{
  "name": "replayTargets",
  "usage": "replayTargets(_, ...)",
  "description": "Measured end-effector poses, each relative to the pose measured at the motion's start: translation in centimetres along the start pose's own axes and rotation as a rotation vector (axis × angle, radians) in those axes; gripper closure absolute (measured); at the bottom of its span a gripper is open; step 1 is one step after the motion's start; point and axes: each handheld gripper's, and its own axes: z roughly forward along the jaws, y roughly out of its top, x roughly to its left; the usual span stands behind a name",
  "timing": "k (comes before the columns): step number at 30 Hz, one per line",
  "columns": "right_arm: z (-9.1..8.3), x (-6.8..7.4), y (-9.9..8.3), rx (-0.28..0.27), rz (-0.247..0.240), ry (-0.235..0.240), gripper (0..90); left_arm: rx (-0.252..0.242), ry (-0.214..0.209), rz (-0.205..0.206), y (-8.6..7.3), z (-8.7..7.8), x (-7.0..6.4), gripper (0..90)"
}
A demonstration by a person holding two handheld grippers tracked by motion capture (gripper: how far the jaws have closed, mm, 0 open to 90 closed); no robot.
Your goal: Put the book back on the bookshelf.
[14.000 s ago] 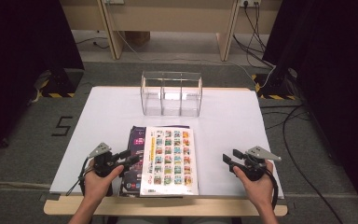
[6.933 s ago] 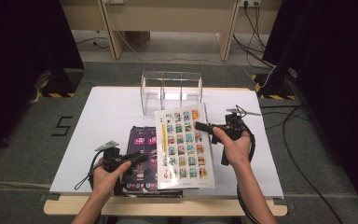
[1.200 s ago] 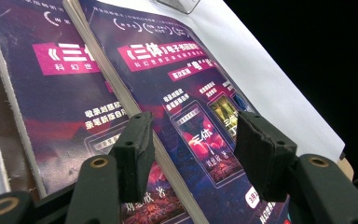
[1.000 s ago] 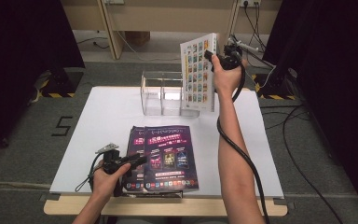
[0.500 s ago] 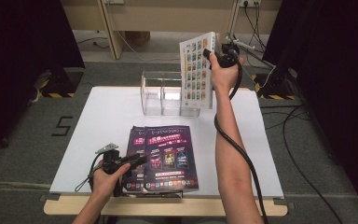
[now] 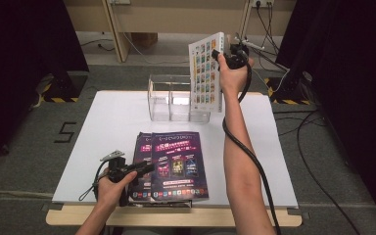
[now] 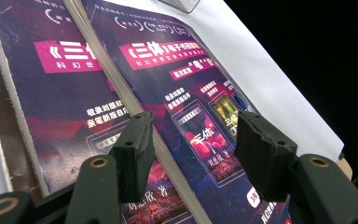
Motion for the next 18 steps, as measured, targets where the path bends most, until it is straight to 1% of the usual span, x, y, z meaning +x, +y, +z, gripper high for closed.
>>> replayTargets(11,-0.4,0.3,-0.9,-0.020,-0.015,-0.010,74.2,0.001,-0.003,0.000,-0.1,0.2,-0.1,45.9)
replayTargets(15,-0.6,0.5,-1.6,-0.041,-0.027,-0.015,74.1,0.003,-0.002,0.002,-0.1,0.2,-0.1,45.9)
replayTargets(18,-0.8,0.8,-2.5,-0.060,-0.038,-0.025,74.0,0.007,-0.002,0.004,-0.1,0.3,-0.1,45.9)
